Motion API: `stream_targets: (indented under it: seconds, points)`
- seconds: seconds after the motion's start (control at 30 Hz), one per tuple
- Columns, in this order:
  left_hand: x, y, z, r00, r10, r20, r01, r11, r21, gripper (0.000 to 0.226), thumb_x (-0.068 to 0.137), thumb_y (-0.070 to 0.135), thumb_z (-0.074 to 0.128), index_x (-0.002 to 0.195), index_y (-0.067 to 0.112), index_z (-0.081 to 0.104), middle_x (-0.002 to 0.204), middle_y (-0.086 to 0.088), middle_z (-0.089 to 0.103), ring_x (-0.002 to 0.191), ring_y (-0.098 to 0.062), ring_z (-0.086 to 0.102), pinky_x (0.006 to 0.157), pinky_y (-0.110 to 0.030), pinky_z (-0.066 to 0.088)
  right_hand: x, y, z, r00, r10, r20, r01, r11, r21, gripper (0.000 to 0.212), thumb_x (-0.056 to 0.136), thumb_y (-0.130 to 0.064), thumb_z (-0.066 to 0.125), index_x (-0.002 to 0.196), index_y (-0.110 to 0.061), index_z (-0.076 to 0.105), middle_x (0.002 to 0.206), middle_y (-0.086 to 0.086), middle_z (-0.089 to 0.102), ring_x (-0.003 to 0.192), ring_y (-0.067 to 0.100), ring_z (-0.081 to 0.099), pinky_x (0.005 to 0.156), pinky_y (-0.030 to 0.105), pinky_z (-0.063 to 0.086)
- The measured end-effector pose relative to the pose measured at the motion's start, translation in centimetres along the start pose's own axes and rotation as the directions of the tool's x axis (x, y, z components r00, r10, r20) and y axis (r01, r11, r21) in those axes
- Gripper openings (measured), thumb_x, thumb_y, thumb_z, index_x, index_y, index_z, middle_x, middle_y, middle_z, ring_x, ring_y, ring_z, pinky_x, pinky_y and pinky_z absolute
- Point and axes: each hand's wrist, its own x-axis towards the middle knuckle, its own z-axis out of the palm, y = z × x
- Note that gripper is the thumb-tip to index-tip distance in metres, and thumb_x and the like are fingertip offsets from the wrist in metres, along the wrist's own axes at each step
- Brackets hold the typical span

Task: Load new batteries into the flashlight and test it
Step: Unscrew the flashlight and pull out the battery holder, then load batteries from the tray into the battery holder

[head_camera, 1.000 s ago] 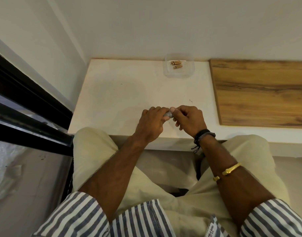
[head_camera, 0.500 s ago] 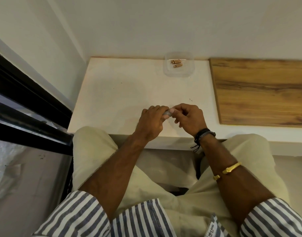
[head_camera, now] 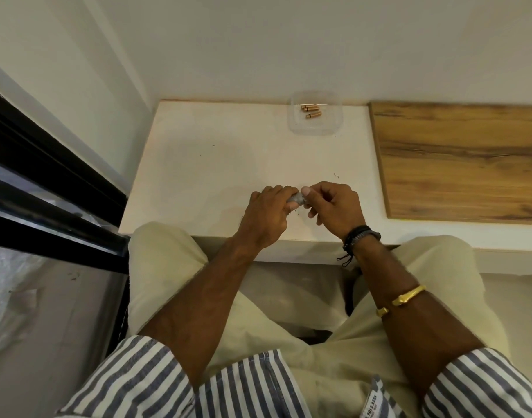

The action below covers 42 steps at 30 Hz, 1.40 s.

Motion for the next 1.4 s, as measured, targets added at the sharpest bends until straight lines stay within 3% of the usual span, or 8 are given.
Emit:
stream_targets:
  seconds: [0.2, 0.33, 0.5, 0.7, 0.8, 1.07, 1.27, 1.4]
  points:
    - [0.2, -0.2, -0.1, 1.0, -0.011, -0.007, 0.011, 1.0, -0.005, 0.031, 0.098, 0.014, 0.057, 0.129, 0.01, 0.058, 0.118, -0.01, 0.069, 0.1, -0.029, 0.061, 0.088, -0.046, 0.047, 0.2, 0.3, -0.5, 0.989, -0.125, 0.078, 0.121, 0.991, 0.054, 0.035, 0.086, 0.0, 0.073, 0.114, -0.021, 0.072, 0.108, -0.004, 0.074, 0.102, 0.013, 0.069, 0.086, 0.039, 0.062]
    - [0.1, -0.1, 0.0, 1.0, 0.002, -0.028, -0.003, 1.0, -0.027, 0.03, 0.097, 0.014, 0.058, 0.128, 0.011, 0.059, 0.118, -0.009, 0.07, 0.101, -0.027, 0.062, 0.088, -0.043, 0.046, 0.3, 0.0, -0.4, 0.998, 0.024, 0.051, -0.027, 0.997, 0.07, 0.03, 0.092, -0.04, 0.072, 0.121, -0.037, 0.062, 0.107, -0.006, 0.072, 0.088, 0.007, 0.072, 0.067, 0.025, 0.06]
    - [0.0, -0.1, -0.2, 1.0, -0.003, -0.011, 0.002, 0.999, -0.054, 0.027, 0.1, 0.016, 0.055, 0.127, 0.011, 0.059, 0.117, -0.009, 0.069, 0.101, -0.027, 0.06, 0.09, -0.043, 0.044, 0.4, 0.7, -0.1, 0.999, 0.049, -0.022, -0.047, 0.997, 0.064, 0.013, 0.098, -0.026, 0.068, 0.093, -0.017, 0.077, 0.079, 0.001, 0.075, 0.061, 0.007, 0.07, 0.05, 0.022, 0.054]
    - [0.0, 0.2, -0.5, 0.998, -0.044, -0.048, 0.033, 0.976, -0.213, 0.026, 0.101, 0.015, 0.054, 0.125, 0.006, 0.059, 0.116, -0.012, 0.068, 0.1, -0.029, 0.06, 0.09, -0.048, 0.049, 0.8, 1.5, -0.5, 0.975, 0.216, -0.043, -0.192, 0.93, 0.314, 0.025, 0.087, -0.029, 0.08, 0.099, -0.008, 0.078, 0.091, 0.012, 0.078, 0.084, 0.022, 0.077, 0.075, 0.033, 0.064]
    - [0.1, 0.4, -0.7, 0.994, -0.072, -0.084, 0.04, 0.943, -0.332, 0.023, 0.098, 0.014, 0.059, 0.12, 0.007, 0.06, 0.111, -0.007, 0.07, 0.097, -0.024, 0.063, 0.087, -0.044, 0.054, 1.2, 2.0, -0.8, 0.971, 0.218, -0.093, -0.191, 0.953, 0.235, 0.023, 0.083, -0.015, 0.083, 0.105, -0.016, 0.078, 0.102, 0.002, 0.075, 0.091, 0.008, 0.071, 0.081, 0.022, 0.056]
    - [-0.1, 0.4, -0.6, 0.988, -0.083, -0.128, 0.019, 0.901, -0.434, 0.021, 0.097, 0.01, 0.061, 0.118, 0.007, 0.061, 0.107, -0.005, 0.071, 0.096, -0.025, 0.066, 0.086, -0.043, 0.055, 1.9, 4.3, -0.5, 0.93, 0.091, -0.356, -0.175, 0.962, -0.209, 0.021, 0.085, -0.021, 0.08, 0.106, -0.021, 0.077, 0.104, -0.002, 0.076, 0.088, 0.017, 0.066, 0.082, 0.031, 0.056]
    - [-0.2, 0.4, -0.2, 0.992, -0.074, -0.102, 0.024, 0.906, -0.423, 0.025, 0.096, 0.01, 0.061, 0.121, 0.007, 0.062, 0.109, -0.005, 0.07, 0.098, -0.026, 0.063, 0.088, -0.046, 0.052, 2.2, 5.7, -0.3, 0.909, 0.155, -0.387, -0.251, 0.945, -0.211, 0.017, 0.085, -0.017, 0.08, 0.101, -0.023, 0.078, 0.101, -0.002, 0.078, 0.077, 0.013, 0.062, 0.077, 0.021, 0.043]
    - [-0.3, 0.3, -0.2, 0.994, -0.051, -0.097, 0.01, 0.925, -0.381, 0.024, 0.096, 0.013, 0.06, 0.12, 0.011, 0.062, 0.108, -0.003, 0.07, 0.097, -0.027, 0.061, 0.087, -0.045, 0.051, 1.9, 5.4, -0.3, 0.907, 0.156, -0.391, -0.262, 0.936, -0.234, 0.024, 0.084, -0.022, 0.081, 0.107, -0.023, 0.075, 0.114, 0.002, 0.073, 0.093, 0.019, 0.066, 0.085, 0.034, 0.056]
